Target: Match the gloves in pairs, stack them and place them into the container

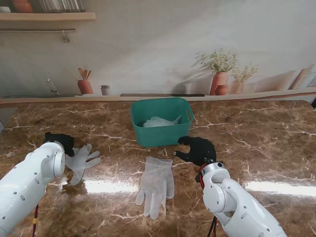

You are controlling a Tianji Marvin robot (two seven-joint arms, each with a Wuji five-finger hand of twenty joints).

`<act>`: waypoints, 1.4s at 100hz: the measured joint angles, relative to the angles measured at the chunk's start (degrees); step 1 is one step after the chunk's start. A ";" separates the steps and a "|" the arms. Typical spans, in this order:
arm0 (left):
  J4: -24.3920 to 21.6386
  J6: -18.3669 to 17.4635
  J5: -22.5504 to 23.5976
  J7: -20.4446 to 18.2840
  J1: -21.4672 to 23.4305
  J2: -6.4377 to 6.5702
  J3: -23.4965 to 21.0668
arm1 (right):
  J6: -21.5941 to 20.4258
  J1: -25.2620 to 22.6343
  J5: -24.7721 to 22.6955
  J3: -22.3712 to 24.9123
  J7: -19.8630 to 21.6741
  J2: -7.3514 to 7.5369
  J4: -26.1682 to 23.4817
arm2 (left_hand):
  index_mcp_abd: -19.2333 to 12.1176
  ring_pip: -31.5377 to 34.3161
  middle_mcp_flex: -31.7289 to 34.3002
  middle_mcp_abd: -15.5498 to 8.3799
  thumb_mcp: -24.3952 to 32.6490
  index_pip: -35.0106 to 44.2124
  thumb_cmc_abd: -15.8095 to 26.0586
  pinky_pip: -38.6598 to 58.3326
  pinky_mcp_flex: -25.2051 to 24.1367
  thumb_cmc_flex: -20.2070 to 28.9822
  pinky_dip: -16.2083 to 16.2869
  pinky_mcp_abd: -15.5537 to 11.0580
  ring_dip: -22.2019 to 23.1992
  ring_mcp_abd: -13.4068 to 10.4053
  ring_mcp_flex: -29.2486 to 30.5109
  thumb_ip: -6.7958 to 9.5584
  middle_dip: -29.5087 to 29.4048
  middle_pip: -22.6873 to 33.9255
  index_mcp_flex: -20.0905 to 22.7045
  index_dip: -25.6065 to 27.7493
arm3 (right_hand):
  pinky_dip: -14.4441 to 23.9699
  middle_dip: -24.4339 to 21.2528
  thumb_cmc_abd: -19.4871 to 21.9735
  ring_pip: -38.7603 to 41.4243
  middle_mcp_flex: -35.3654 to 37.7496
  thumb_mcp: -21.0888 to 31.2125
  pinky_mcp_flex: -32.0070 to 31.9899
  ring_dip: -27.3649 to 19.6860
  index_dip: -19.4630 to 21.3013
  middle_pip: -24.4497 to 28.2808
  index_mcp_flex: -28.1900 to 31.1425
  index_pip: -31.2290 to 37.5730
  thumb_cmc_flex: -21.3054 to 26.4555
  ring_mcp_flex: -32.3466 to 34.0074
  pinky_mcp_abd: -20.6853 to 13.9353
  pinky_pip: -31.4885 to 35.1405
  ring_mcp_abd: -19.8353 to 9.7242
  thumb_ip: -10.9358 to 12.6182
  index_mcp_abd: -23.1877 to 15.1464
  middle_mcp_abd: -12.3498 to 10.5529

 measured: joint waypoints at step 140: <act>-38.44 -18.27 -38.02 5.90 24.10 -4.50 -21.76 | -3.36 -6.27 -0.22 2.87 -0.40 0.07 -8.78 | -2.42 -1.37 8.05 1.68 0.02 -10.62 3.98 -6.57 -0.73 0.20 2.95 2.84 -2.41 1.60 3.82 1.25 5.11 -4.11 11.14 -1.47 | 0.01 0.72 0.38 2.58 2.83 0.82 1.19 1.49 -0.64 1.46 0.59 0.72 -0.66 1.22 0.05 1.56 0.02 0.00 0.00 0.00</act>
